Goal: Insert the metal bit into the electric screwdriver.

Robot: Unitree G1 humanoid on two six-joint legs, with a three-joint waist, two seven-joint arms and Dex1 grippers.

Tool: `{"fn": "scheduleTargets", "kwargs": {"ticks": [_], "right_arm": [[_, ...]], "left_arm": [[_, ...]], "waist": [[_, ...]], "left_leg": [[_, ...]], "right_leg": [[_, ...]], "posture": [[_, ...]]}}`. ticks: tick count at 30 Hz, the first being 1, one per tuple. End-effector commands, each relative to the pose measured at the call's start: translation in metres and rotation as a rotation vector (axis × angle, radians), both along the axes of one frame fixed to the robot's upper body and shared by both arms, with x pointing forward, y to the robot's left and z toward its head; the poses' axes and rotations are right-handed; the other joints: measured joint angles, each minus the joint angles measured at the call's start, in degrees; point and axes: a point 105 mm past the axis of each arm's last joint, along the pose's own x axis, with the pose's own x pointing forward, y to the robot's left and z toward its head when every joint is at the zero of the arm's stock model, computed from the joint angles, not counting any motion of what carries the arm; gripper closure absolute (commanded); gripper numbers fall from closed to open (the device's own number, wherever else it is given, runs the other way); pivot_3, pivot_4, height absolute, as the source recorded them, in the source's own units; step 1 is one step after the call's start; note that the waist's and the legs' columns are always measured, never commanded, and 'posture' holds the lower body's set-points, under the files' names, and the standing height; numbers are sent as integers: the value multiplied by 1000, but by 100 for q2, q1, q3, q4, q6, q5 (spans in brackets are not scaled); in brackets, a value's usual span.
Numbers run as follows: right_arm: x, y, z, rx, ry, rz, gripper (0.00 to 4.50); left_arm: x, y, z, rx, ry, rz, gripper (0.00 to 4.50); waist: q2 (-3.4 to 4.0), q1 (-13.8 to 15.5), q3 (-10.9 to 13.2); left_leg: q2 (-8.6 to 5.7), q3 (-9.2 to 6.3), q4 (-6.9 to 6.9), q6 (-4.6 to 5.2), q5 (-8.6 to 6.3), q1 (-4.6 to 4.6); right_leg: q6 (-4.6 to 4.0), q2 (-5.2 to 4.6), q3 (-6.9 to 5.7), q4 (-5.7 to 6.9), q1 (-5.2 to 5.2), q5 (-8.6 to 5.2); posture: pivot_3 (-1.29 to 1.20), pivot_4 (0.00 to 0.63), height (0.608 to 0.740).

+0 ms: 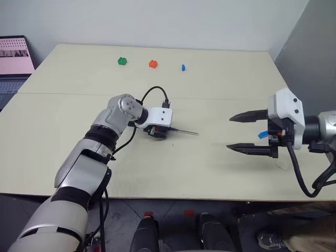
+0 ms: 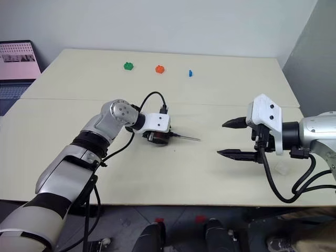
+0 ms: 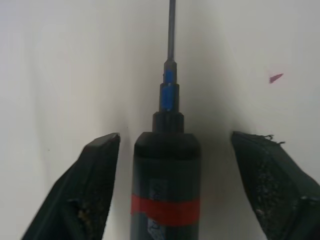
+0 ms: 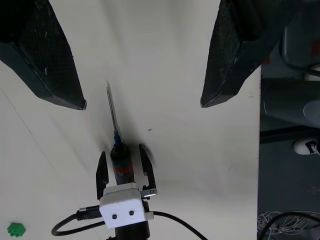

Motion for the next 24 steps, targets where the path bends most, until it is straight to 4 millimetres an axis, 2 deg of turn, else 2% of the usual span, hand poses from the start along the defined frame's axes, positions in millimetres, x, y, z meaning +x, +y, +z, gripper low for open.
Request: {"fn": "scheduleTargets", "kwargs": {"ticks": [1,2,5,8,10,12,15,20,24], "right_arm": [[2,-2,6,8,-40,-10,660],[3,-3,6,7,-39,-16,660],[8,-11,3,22,-34,-60,660],[12,-18,-1,39,-30,-91,660],[15,-23,-3,56,-28,-112,660],[19,-29,-6,64,-23,-132,660],[20,-35,-8,80,-9,-137,660],[21,-44,-12,71,4,-155,660],[22,-50,-19,32,12,-156,660]], "left_arm": [[-3,5,40,-131,-40,22,44],[-6,8,47,-165,-31,34,44],[-16,38,77,-319,-14,154,44],[-26,66,90,-419,-33,268,44],[-37,90,87,-446,1,367,44],[-55,119,85,-478,30,448,44],[-74,145,80,-469,34,543,44],[-95,172,70,-486,40,638,44],[-98,170,67,-530,37,630,44]], "waist": [[0,-3,0],[0,-9,0],[0,-69,0],[2,-78,1],[2,-70,1],[2,-98,1],[1,-89,1],[1,-21,1],[0,5,0]], "left_leg": [[0,0,0,0,0,0],[0,-1,0,0,0,0],[3,-1,-1,0,0,0],[4,-2,0,0,0,6],[5,-2,1,0,0,10],[5,-1,4,0,1,10],[6,-2,8,0,1,12],[6,-1,14,0,1,13],[6,0,21,-1,1,14]], "right_leg": [[0,0,0,3,-1,0],[0,0,-1,3,-1,0],[0,1,-1,7,-1,0],[0,2,-3,13,0,0],[0,2,-2,15,4,0],[1,2,-1,17,4,0],[-1,2,-6,23,3,0],[-33,1,-5,22,6,-16],[-37,0,-5,22,8,-14]], "posture": [[0,150,740],[0,150,740],[0,150,740],[0,150,740],[0,150,740],[0,150,740],[0,150,740],[0,150,740],[0,150,740]]}}
